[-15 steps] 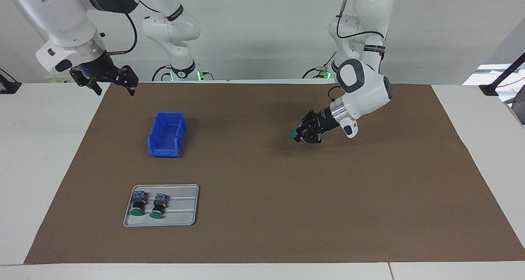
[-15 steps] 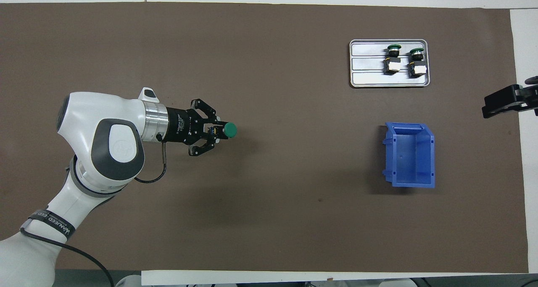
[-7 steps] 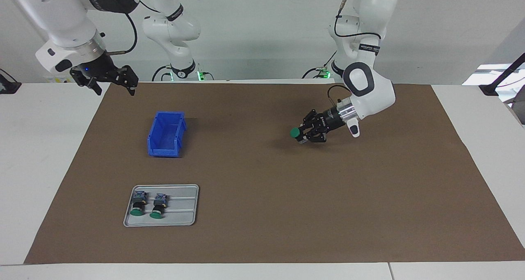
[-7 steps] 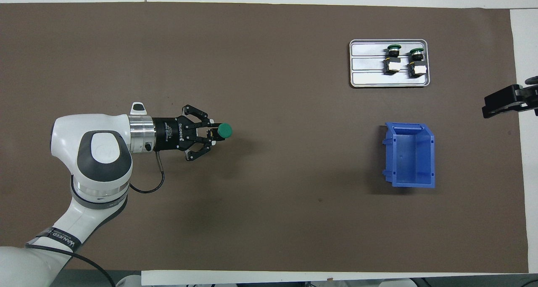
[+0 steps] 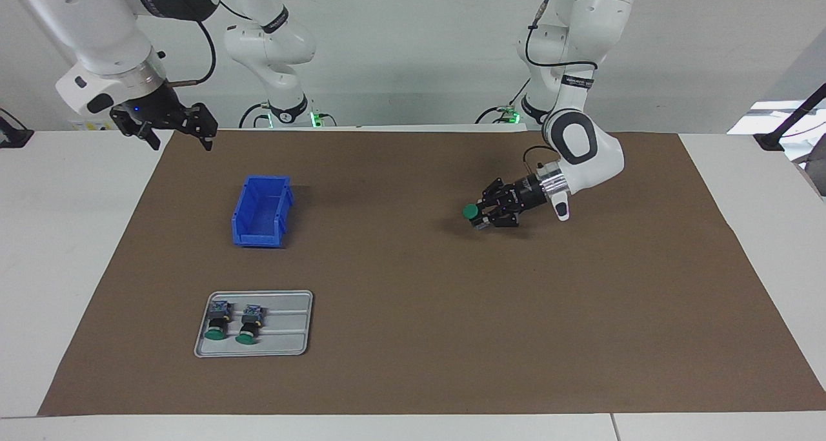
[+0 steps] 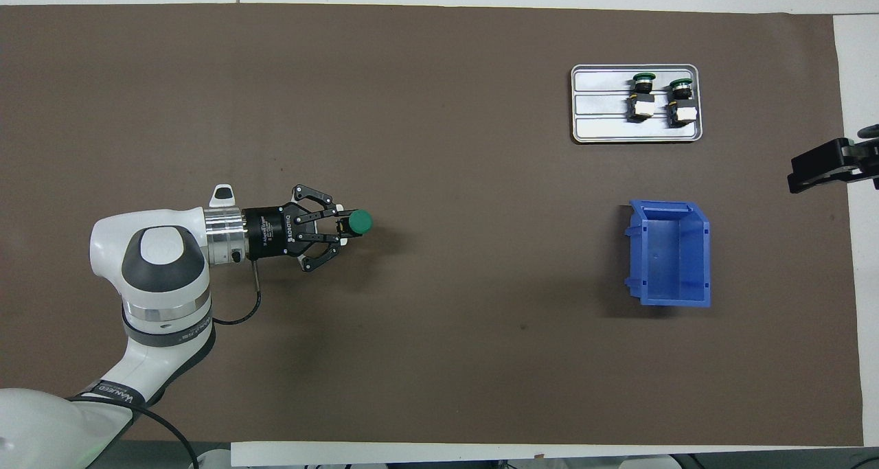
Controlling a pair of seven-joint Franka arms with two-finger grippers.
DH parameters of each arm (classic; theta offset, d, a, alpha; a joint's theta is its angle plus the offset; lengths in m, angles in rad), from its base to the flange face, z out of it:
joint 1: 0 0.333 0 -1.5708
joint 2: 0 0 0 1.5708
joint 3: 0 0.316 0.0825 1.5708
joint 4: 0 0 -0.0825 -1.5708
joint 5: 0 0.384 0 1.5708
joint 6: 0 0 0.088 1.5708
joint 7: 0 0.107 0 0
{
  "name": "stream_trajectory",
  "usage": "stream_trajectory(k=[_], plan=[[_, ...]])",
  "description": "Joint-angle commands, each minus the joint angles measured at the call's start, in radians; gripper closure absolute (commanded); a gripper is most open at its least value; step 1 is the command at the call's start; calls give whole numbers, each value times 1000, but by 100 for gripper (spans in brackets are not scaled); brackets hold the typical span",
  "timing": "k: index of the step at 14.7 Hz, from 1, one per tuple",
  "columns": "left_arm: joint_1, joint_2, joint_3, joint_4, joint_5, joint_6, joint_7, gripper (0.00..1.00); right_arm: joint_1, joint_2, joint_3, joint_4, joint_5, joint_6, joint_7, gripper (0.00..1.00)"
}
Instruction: Place and press button with both arms
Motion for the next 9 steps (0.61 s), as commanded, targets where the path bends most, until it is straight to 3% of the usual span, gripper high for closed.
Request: stream_trajectory(k=[1,9], plan=[[24,16,-4,-32,-78,-56,80,99,-8,-19,4,-22,3,-1,-13,1],[25,62,-4,-48,-184,-101,151,99,-8,-19,6,-22,3,-1,-13,1]])
